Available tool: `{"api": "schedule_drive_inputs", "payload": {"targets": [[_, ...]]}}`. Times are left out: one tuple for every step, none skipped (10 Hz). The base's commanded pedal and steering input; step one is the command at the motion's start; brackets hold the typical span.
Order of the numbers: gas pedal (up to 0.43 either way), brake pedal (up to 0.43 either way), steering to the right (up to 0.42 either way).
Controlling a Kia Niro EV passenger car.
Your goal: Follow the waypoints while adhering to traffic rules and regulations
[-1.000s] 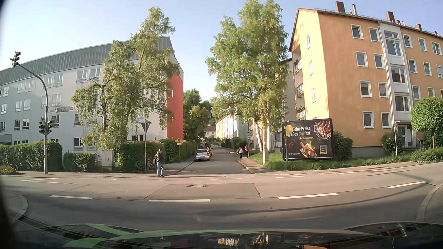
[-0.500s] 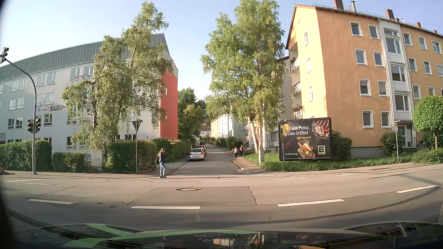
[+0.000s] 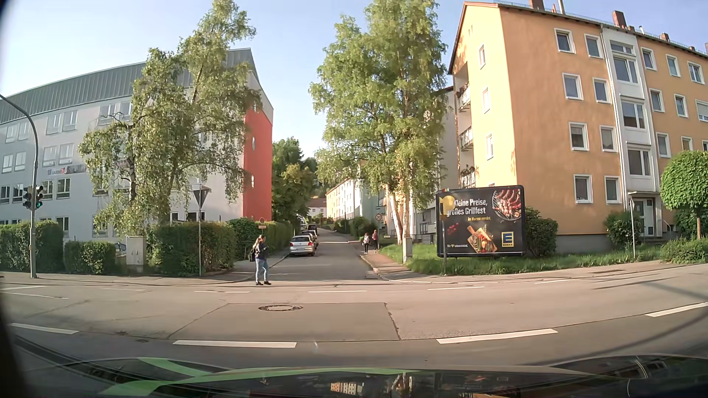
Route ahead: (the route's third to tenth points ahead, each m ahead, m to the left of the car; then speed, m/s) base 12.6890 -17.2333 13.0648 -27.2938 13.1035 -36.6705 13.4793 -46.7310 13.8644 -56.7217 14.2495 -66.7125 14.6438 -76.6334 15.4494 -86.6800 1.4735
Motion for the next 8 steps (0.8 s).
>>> {"api": "schedule_drive_inputs", "payload": {"targets": [[0.000,0.171,0.145],[0.000,0.195,0.146],[0.000,0.207,0.151],[0.000,0.213,0.155],[0.000,0.213,0.161],[0.000,0.207,0.167],[0.000,0.171,0.171],[0.000,0.116,0.173]]}}
